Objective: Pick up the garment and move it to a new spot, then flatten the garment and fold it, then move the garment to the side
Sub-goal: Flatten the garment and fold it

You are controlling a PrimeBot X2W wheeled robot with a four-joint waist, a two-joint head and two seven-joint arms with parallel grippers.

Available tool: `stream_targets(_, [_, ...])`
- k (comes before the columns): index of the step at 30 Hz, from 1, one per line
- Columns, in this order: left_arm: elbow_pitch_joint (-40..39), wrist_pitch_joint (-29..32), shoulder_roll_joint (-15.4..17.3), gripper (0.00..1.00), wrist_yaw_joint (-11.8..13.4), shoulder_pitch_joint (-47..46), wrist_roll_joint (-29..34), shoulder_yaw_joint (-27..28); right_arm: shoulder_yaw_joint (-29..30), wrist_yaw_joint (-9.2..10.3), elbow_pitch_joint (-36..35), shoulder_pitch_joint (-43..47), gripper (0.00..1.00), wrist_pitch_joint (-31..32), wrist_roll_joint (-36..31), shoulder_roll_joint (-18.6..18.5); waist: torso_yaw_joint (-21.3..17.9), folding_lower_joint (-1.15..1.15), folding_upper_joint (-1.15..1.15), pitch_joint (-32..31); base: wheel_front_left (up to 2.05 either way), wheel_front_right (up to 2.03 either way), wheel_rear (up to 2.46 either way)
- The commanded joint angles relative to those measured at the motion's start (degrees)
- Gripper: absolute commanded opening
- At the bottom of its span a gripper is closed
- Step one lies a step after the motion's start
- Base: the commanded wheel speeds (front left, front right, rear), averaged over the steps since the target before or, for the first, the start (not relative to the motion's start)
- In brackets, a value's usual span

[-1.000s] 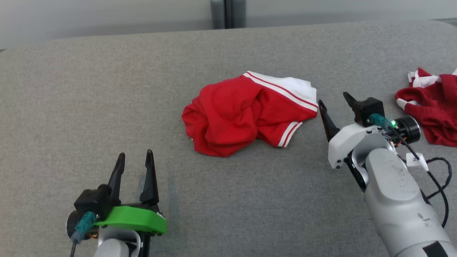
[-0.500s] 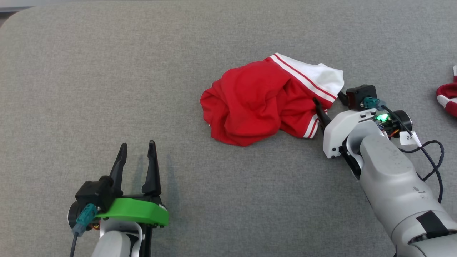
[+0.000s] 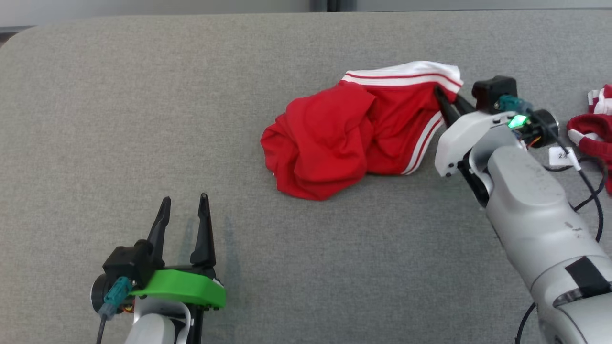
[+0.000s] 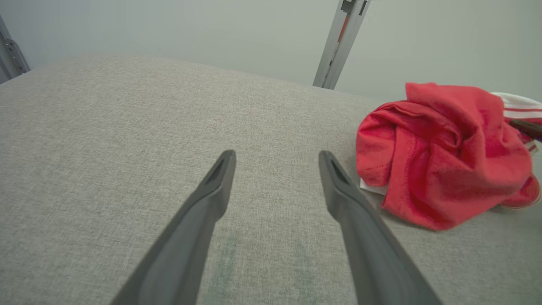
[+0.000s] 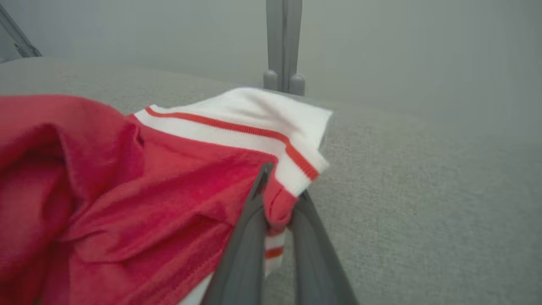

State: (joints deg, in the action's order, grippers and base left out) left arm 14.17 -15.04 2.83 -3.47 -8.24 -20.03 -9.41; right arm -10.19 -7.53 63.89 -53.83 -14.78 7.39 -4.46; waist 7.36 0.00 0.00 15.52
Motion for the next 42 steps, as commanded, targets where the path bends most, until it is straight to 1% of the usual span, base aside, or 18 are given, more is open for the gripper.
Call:
stream_targets(1, [0.1,-0.2,0.1,1.0,-0.1,1.0,0.6,0.0,0.6,0.09,-1.2,-1.2,0.0,-0.4,0.5,-0.9,-1.1,0.0,0.0,-1.5,0.0,0.0,0.0])
stream_targets(6, [0.3,-0.2,0.1,1.0,-0.2,2.0,0.8,-0.4,3.7,0.09,-6.5,-5.5,0.0,-0.4,0.2,-4.0,-2.1,0.0,0.0,-3.4,0.0,0.0,0.0])
stream_targets(11, [0.5,-0.2,0.1,1.0,-0.1,2.6,0.7,-1.0,7.8,0.09,-10.4,-10.7,0.0,-0.5,-2.2,-5.2,-2.5,0.0,0.0,-4.9,0.0,0.0,0.0])
stream_targets(13, [0.5,-0.2,0.1,1.0,-0.1,2.9,0.6,-1.3,10.2,0.09,-13.1,-13.5,0.0,-0.5,-4.6,-4.6,-2.3,0.0,0.0,-5.6,0.0,0.0,0.0])
stream_targets(15, [0.5,-0.2,0.1,1.0,-0.1,3.0,0.6,-1.6,11.0,0.09,-14.1,-14.8,0.0,-0.5,-6.0,-4.0,-2.0,0.0,0.0,-6.0,0.0,0.0,0.0])
stream_targets(20, [0.1,-0.2,0.1,1.0,-0.2,3.0,0.4,-1.8,9.8,0.09,-13.7,-14.8,0.0,0.1,-8.9,-0.9,-1.2,0.0,0.0,-5.8,0.0,0.0,0.0])
stream_targets(24, [-0.3,-0.2,0.1,1.0,-0.2,1.7,-0.1,-2.4,5.7,0.09,-11.2,-12.4,0.0,0.6,-9.2,1.0,-0.1,0.0,0.0,-4.5,0.0,0.0,0.0])
stream_targets(26, [-0.5,-0.2,0.1,1.0,-0.2,1.0,-0.4,-2.9,2.0,0.09,-9.8,-11.4,0.0,0.6,-8.2,1.4,1.0,0.0,0.0,-3.5,0.0,0.0,0.0])
stream_targets(30, [-0.7,-0.2,0.1,1.0,0.0,-0.1,-1.2,-3.7,-9.1,0.09,-11.2,-9.7,0.0,0.9,1.3,1.6,3.3,0.0,0.0,-2.0,0.0,0.0,0.0])
stream_targets(34, [-1.3,-0.2,0.1,1.0,0.4,-1.0,-2.2,-4.4,-17.5,0.09,-13.9,-9.8,0.0,1.9,7.8,1.4,5.3,0.0,0.0,-0.9,0.0,0.0,0.0])
stream_targets(39, [-2.2,-0.2,0.1,1.0,0.7,-1.8,-3.3,-5.3,-23.8,0.09,-16.0,-11.5,0.0,3.1,12.4,1.5,7.6,0.0,0.0,-0.1,0.0,0.0,0.0])
stream_targets(42, [-2.8,-0.2,0.1,1.0,1.0,-2.2,-3.7,-6.0,-28.0,0.09,-16.1,-12.3,0.0,4.5,13.0,1.5,8.4,0.0,0.0,0.6,0.0,0.0,0.0])
